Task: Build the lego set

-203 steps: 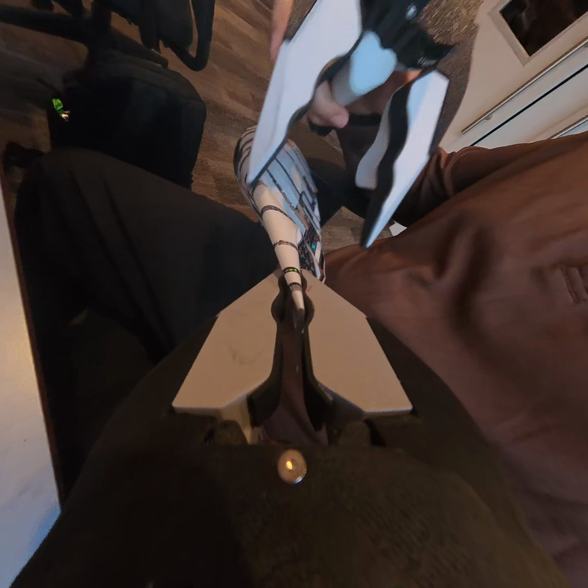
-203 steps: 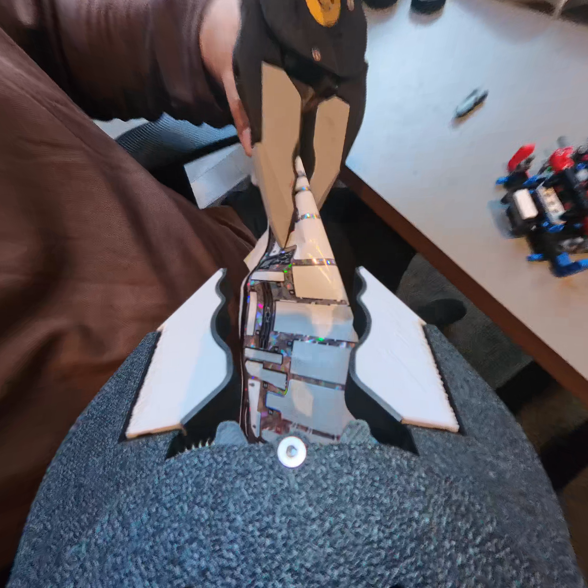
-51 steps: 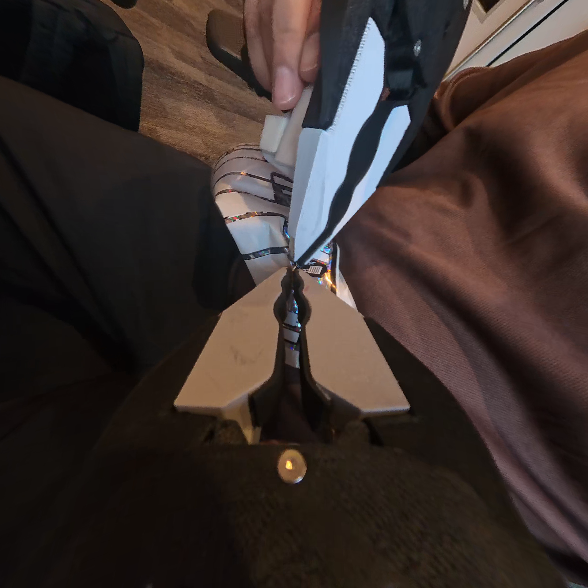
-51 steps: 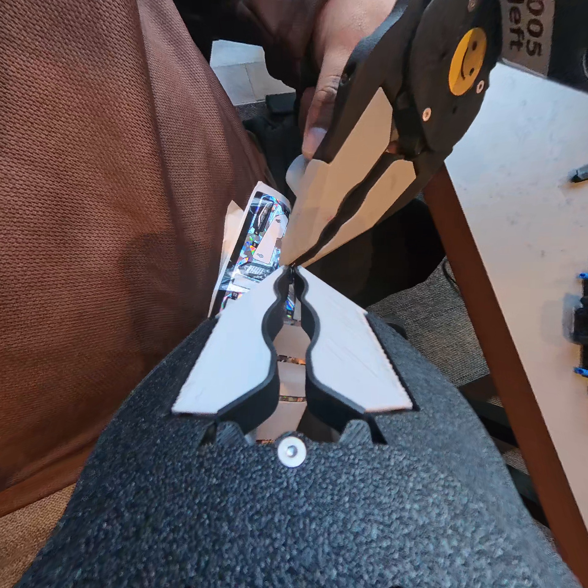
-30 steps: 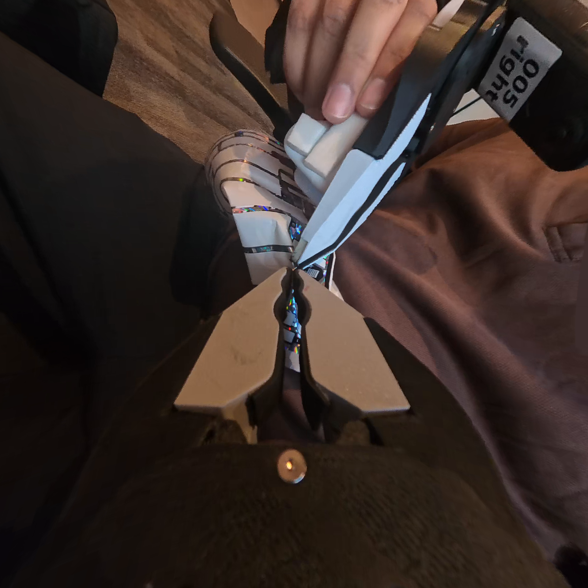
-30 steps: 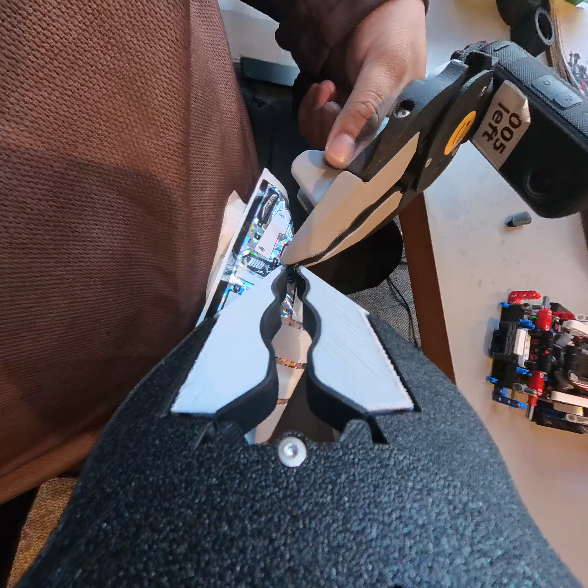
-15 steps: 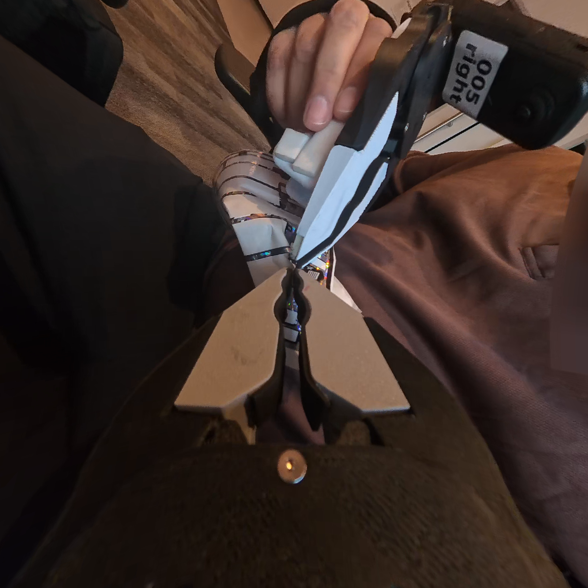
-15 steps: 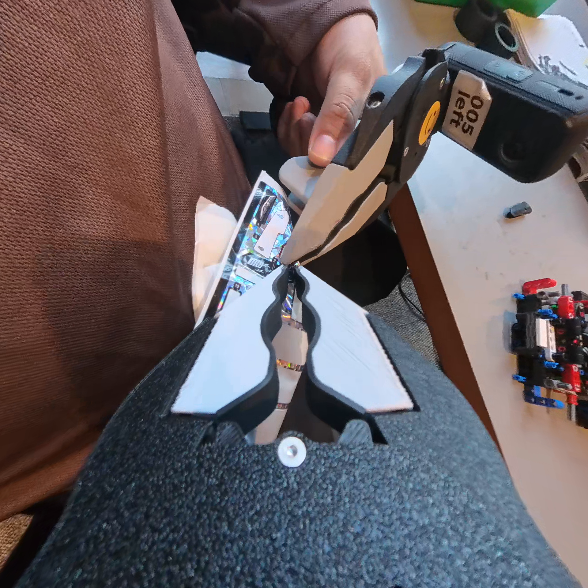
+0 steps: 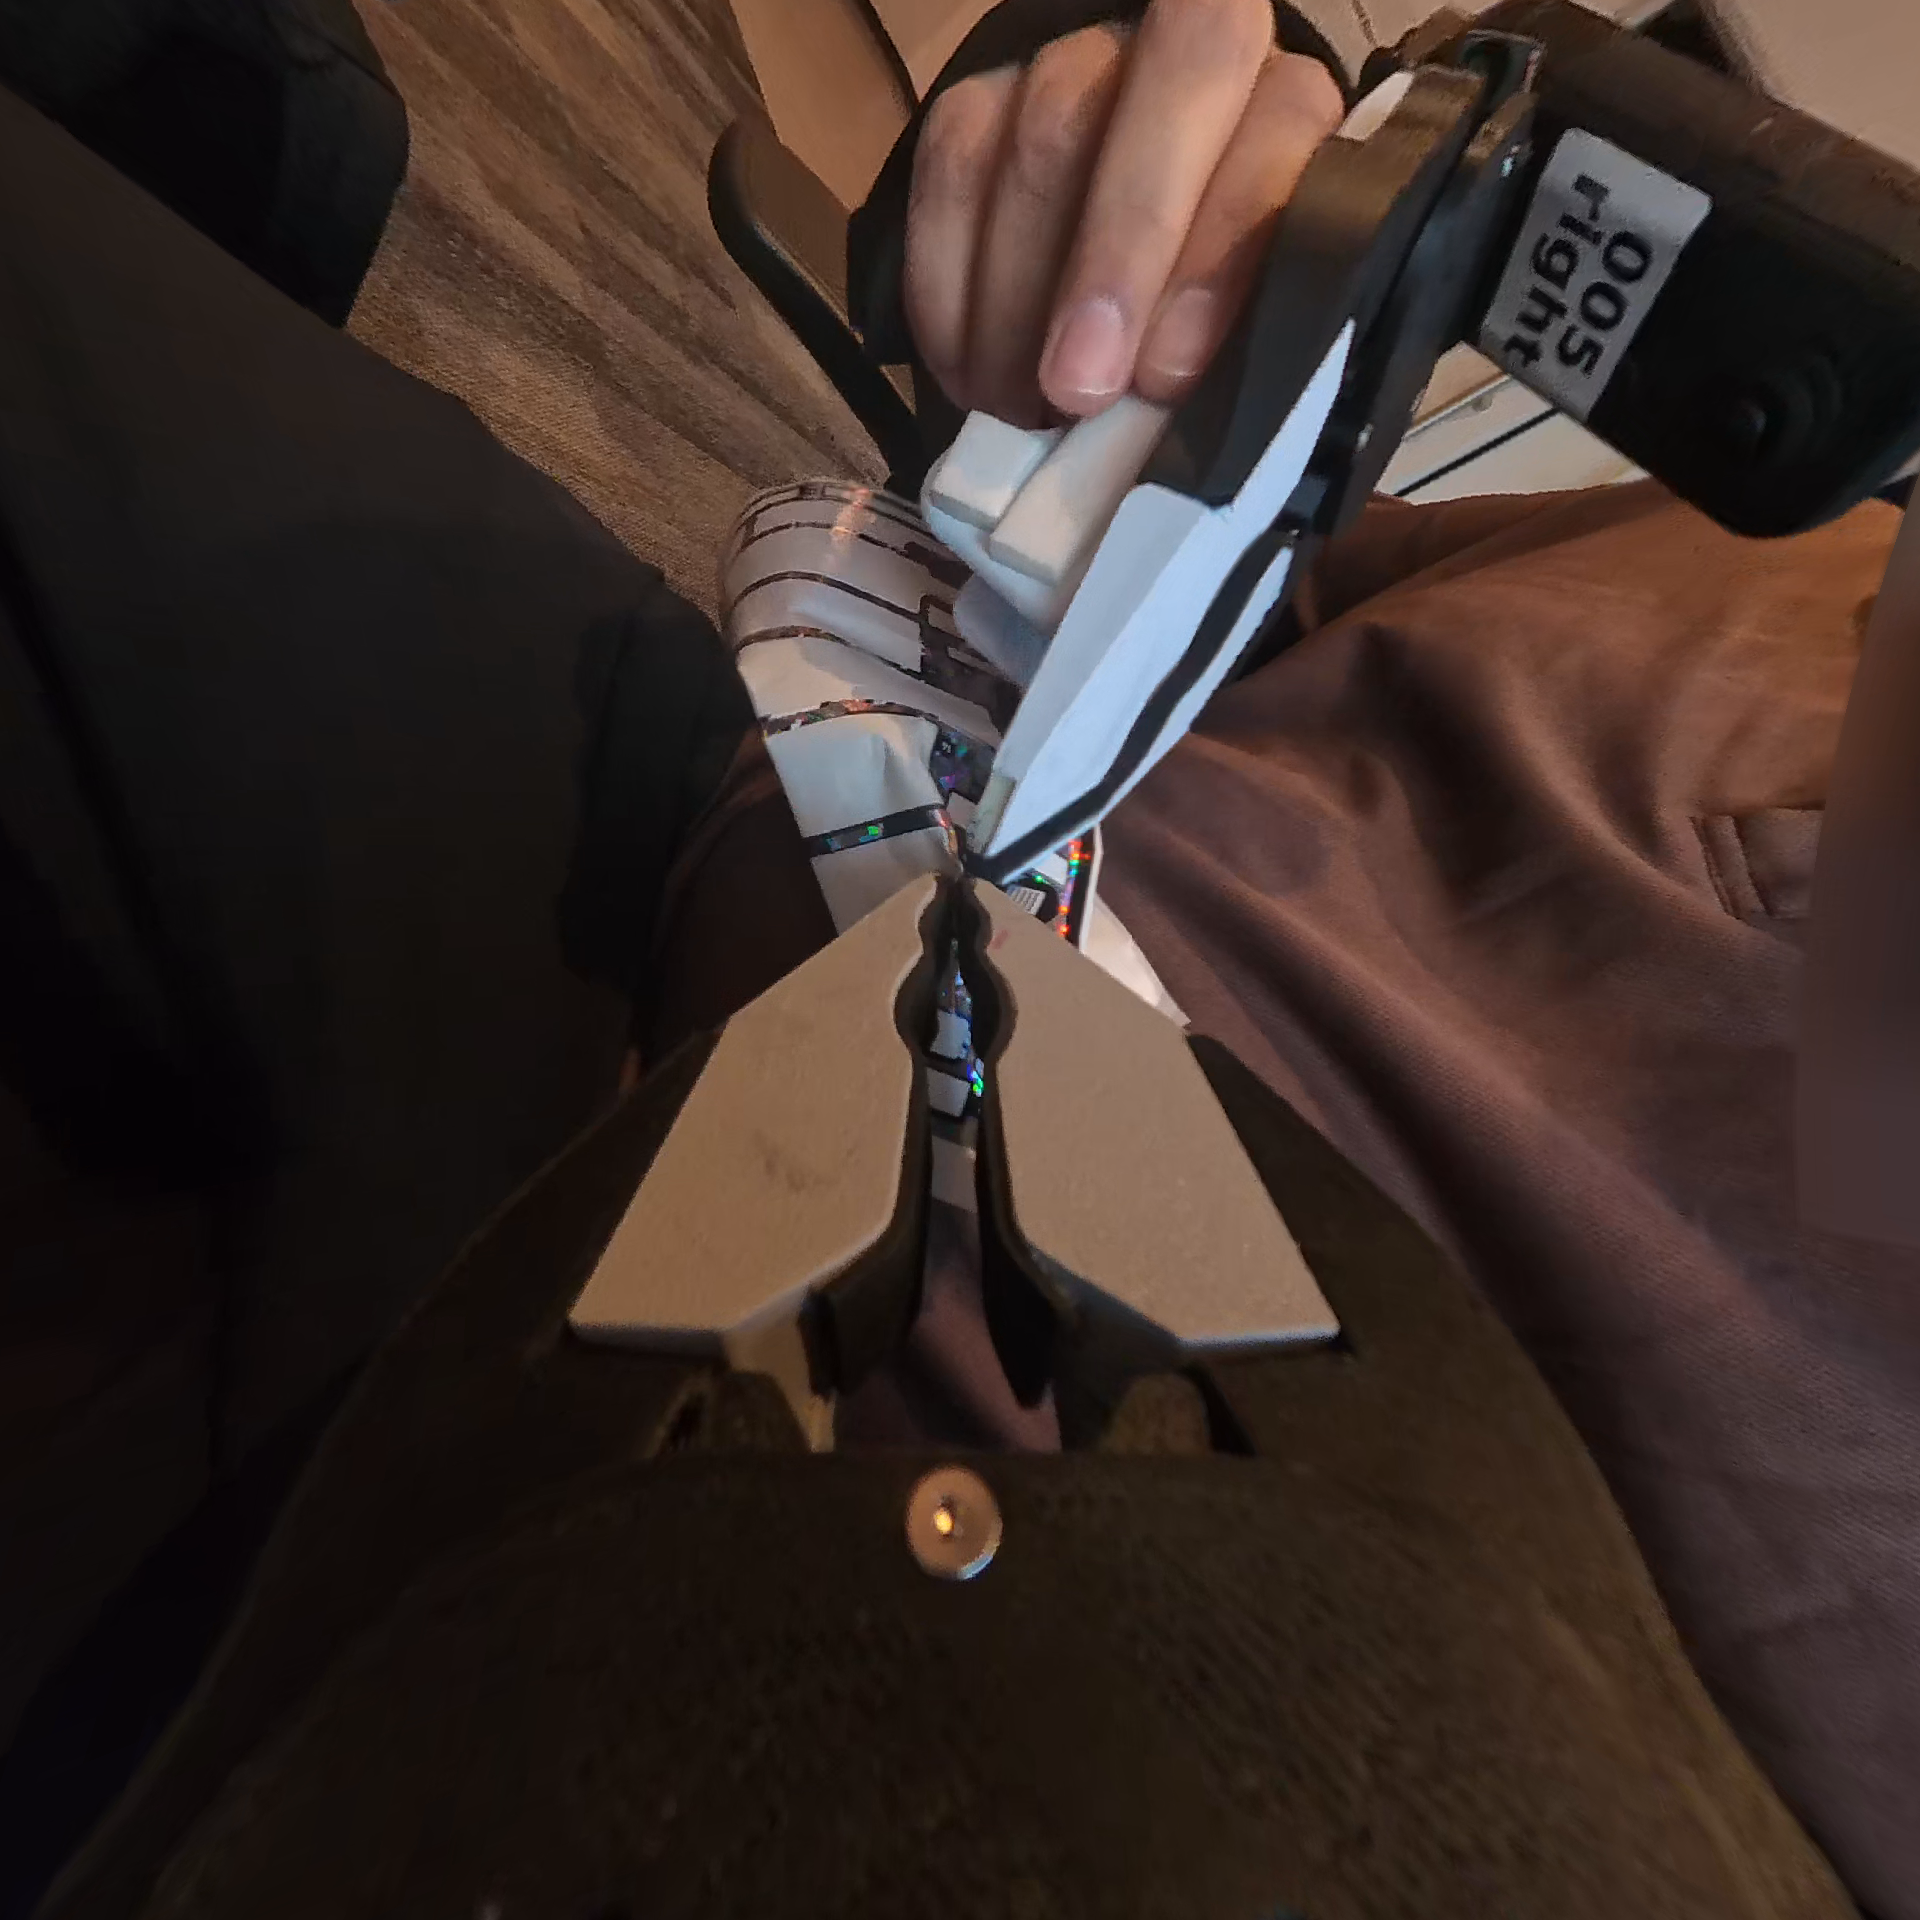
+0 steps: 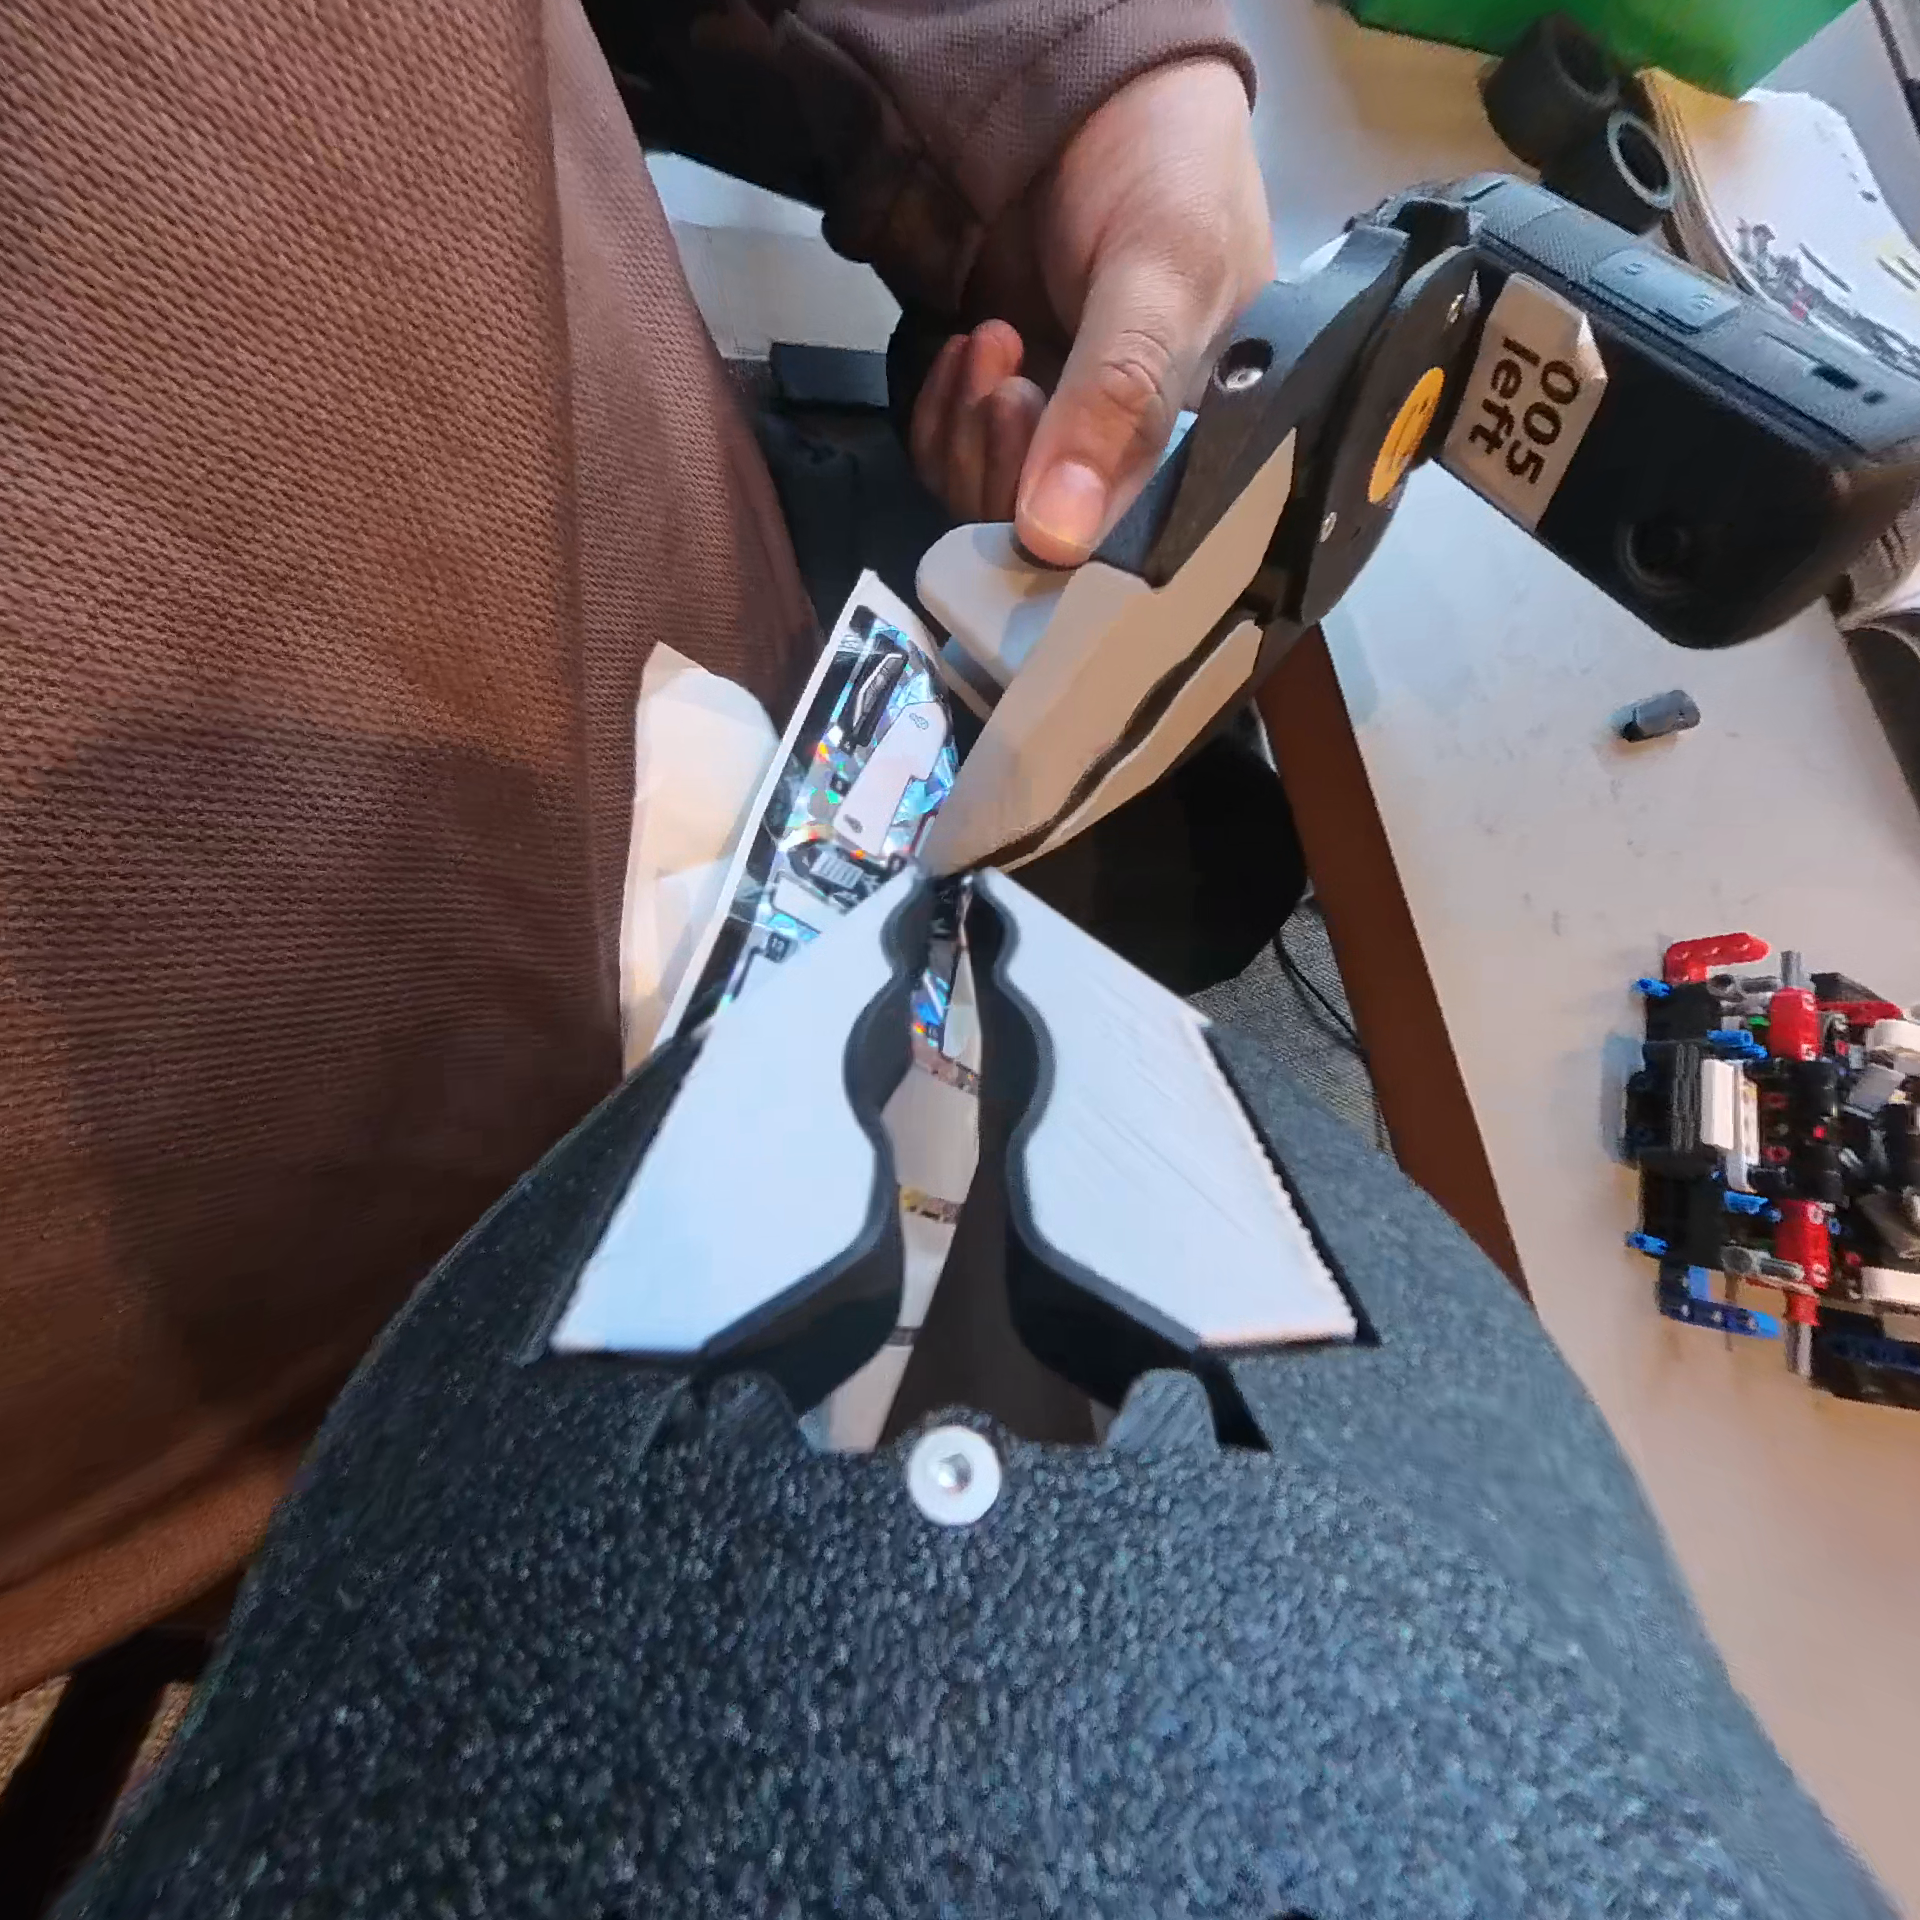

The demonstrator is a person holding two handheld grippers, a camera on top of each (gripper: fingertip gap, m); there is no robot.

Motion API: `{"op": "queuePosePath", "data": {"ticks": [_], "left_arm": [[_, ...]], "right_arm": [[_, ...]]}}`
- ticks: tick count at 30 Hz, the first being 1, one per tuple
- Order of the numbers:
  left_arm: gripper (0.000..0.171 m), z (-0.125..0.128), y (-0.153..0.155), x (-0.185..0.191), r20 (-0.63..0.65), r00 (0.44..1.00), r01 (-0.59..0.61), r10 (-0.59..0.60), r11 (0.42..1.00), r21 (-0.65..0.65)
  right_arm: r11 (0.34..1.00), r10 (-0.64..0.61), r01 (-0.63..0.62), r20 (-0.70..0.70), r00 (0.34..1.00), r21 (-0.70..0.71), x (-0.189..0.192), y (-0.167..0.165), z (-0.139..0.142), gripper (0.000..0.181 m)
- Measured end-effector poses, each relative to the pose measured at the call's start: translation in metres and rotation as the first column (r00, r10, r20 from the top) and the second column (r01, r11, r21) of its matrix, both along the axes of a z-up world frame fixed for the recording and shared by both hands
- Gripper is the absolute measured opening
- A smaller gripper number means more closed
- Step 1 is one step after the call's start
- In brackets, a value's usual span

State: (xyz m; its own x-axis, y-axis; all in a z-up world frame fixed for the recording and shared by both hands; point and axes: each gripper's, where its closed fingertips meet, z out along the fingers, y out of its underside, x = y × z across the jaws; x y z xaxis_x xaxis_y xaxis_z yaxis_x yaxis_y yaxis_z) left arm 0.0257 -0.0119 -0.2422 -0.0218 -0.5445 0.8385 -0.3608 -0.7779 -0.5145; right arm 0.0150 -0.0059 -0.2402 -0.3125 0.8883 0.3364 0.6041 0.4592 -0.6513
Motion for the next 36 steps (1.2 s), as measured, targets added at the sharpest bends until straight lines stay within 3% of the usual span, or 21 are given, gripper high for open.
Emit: {"op": "queuePosePath", "data": {"ticks": [14, 28, 36], "left_arm": [[0.000, 0.001, -0.002, 0.002, 0.003, 1.000, 0.007, -0.007, 1.000, -0.003], [0.000, 0.000, -0.002, 0.003, 0.009, 1.000, 0.001, -0.001, 1.000, -0.019], [0.000, -0.002, 0.002, -0.003, 0.005, 1.000, -0.031, 0.031, 0.999, -0.031]], "right_arm": [[1.000, 0.017, -0.017, 0.013, 1.000, 0.003, 0.002, -0.001, -0.002, 0.004], [0.988, 0.029, -0.034, 0.032, 0.999, 0.149, 0.004, -0.001, -0.001, 0.000], [0.996, 0.004, -0.005, 0.006, 1.000, 0.084, 0.008, -0.004, 0.001, 0.000]]}}
